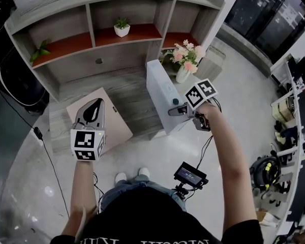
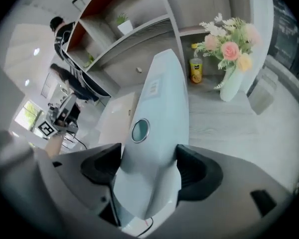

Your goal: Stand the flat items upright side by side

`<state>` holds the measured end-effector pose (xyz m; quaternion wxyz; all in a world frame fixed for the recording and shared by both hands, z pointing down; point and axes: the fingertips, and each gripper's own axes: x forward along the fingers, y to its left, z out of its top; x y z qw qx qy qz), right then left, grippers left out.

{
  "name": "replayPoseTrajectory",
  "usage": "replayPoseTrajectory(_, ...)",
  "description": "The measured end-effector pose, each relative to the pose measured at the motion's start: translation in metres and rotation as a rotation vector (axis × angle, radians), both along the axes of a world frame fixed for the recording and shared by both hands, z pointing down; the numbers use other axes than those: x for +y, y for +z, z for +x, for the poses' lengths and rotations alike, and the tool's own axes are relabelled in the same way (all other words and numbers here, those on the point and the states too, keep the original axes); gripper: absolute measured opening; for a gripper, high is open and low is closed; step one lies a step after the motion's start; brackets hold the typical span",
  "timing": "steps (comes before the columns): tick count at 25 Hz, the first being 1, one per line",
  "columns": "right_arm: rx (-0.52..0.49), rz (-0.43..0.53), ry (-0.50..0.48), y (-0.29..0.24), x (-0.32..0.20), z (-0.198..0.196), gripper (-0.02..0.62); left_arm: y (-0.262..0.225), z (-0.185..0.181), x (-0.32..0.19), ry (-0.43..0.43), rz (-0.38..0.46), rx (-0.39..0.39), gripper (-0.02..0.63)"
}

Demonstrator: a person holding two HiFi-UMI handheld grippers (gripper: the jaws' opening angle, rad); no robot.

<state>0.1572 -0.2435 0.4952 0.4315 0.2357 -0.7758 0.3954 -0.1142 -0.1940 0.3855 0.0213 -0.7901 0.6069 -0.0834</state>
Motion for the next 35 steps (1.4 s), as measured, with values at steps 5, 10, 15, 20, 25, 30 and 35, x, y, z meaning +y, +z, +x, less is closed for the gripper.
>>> replayPoseTrajectory(5, -0.117, -0.076, 0.077, 0.000, -0.008, 0.007, 0.359, 0.003, 0.001, -0.007, -0.001, -0.010, -0.007, 0.011)
replayPoseTrajectory(10, -0.084, -0.074, 0.038, 0.000, -0.010, 0.012, 0.374, 0.004, 0.009, -0.013, 0.004, -0.019, -0.020, 0.011)
replayPoseTrajectory(15, -0.038, -0.050, 0.005, 0.001, -0.013, 0.012, 0.382, 0.004, 0.017, -0.020, 0.016, -0.017, -0.030, 0.011)
replayPoseTrajectory(20, 0.020, -0.024, 0.027, -0.002, -0.030, 0.015, 0.394, 0.004, 0.015, -0.025, 0.006, -0.020, -0.025, 0.011)
replayPoseTrajectory(25, 0.084, 0.018, 0.045, -0.004, -0.055, 0.011, 0.400, 0.006, 0.010, -0.030, -0.010, -0.021, -0.018, 0.011)
replayPoseTrajectory(30, 0.212, 0.050, 0.030, 0.000, -0.075, -0.001, 0.400, 0.008, 0.004, -0.033, -0.027, -0.028, -0.023, 0.011)
replayPoseTrajectory(35, 0.323, 0.084, 0.017, 0.006, -0.087, -0.012, 0.399, 0.009, -0.004, -0.034, -0.045, -0.033, -0.022, 0.011)
